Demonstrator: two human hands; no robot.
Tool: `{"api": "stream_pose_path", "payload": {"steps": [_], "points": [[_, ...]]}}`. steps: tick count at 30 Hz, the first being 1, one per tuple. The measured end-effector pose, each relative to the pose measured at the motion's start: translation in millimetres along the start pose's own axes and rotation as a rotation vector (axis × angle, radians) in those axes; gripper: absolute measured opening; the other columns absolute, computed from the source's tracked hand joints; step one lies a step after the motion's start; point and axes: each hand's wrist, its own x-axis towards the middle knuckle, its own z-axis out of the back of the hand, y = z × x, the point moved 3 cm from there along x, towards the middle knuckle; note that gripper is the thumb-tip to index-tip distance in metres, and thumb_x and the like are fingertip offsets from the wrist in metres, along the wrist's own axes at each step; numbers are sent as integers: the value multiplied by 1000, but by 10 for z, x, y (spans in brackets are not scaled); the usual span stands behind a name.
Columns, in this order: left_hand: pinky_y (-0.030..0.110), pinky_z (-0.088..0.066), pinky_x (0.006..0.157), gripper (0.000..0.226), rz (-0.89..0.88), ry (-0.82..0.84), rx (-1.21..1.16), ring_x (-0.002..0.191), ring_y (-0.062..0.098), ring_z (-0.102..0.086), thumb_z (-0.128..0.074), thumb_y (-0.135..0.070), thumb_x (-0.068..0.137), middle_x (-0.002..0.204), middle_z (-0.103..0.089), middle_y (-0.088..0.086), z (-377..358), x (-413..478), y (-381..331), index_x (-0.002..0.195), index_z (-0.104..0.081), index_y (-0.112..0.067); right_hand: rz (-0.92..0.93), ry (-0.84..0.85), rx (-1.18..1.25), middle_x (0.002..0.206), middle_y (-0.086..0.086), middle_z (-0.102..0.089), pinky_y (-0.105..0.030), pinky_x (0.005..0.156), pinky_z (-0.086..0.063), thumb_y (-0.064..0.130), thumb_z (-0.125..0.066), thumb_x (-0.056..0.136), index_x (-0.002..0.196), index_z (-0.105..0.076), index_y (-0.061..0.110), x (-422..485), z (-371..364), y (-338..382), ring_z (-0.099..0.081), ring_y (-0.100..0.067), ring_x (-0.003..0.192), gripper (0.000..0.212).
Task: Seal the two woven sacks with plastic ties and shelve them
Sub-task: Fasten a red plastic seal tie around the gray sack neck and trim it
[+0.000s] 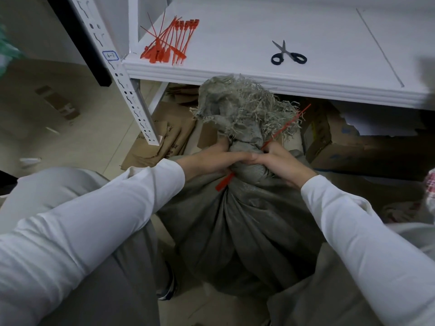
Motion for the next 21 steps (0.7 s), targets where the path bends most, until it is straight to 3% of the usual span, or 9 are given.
{"api": "stream_pose_path", "payload": {"steps": [3,7,11,15,21], "points": [[41,-57,89,65,24,12,-55,107,20,-65,-67,-49,85,129,-59,1,-24,6,-30,139,-44,-20,10,38,0,110,2,-71,-20,92,-50,9,-72,81,116,-66,13,15,-21,-2,-66,-6,103,36],[49,-59,80,47,84,-10,-240,83,31,-73,-67,-43,87,113,-67,8,-120,-34,46,122,-50,-17,6,54,-62,105,-2,-72,-21,86,-53,10,-74,79,111,-69,9,32,-16,-8,-68,-10,99,33],[49,-58,84,64,177,-3,-415,88,38,-72,-67,-50,84,117,-67,14,-179,-65,81,134,-47,-14,58,-79,-65,103,2,-69,-19,80,-50,15,-79,75,111,-66,14,56,43,-24,-66,-7,96,38],[50,-55,89,48,244,17,-540,94,39,-69,-63,-47,89,104,-69,9,-231,-60,69,125,-53,-17,177,-189,121,95,5,-66,-21,82,-49,18,-63,91,97,-65,21,85,138,48,-62,-4,92,7],[50,-55,87,31,285,-6,-619,96,40,-69,-61,-44,91,96,-68,8,-270,-43,71,111,-54,-21,311,-331,-189,86,6,-65,-29,80,-48,22,-56,95,81,-67,24,85,194,59,-61,-9,86,17]]}}
